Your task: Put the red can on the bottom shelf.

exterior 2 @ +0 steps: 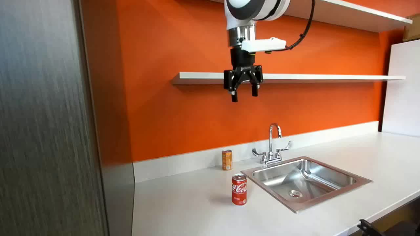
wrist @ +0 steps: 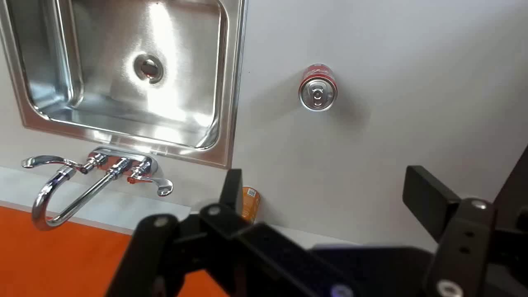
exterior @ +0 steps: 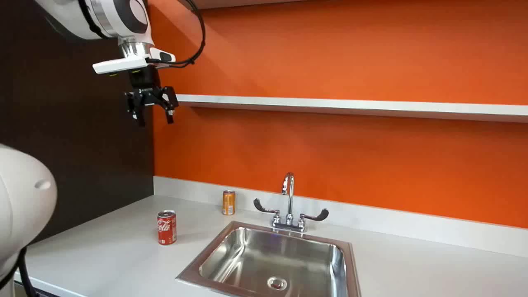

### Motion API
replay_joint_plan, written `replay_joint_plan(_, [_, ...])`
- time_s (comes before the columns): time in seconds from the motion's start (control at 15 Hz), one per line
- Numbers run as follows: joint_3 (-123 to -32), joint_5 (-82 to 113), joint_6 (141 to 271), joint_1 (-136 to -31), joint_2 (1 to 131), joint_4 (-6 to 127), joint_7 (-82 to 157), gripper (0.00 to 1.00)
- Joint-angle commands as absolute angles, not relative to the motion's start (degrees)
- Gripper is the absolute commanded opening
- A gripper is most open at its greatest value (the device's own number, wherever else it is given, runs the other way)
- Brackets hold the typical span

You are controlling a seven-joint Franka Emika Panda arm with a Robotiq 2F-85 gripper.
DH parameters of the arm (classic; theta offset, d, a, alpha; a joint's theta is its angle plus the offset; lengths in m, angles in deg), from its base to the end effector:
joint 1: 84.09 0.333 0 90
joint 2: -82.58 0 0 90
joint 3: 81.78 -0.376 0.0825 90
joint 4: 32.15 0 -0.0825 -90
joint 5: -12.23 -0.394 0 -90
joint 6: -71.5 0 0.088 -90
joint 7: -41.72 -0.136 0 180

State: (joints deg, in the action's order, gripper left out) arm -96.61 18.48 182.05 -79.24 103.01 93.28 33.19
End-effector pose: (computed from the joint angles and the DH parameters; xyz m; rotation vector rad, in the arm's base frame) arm 0.4242 0.1547 0.5607 2.9505 0.3212 0.1900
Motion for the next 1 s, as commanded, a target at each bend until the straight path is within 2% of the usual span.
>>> replay_joint_plan(0.0, [-95.5,18.9,181.9,-78.0,102.8,93.2,32.8,1.0])
replay_joint_plan(0.4, [-95.8,18.7,181.9,-77.8,103.2,93.7,31.8,1.0])
replay_joint_plan(0.93, [-97.6,13.1,184.5,-74.2,108.4,103.7,21.7,1.0])
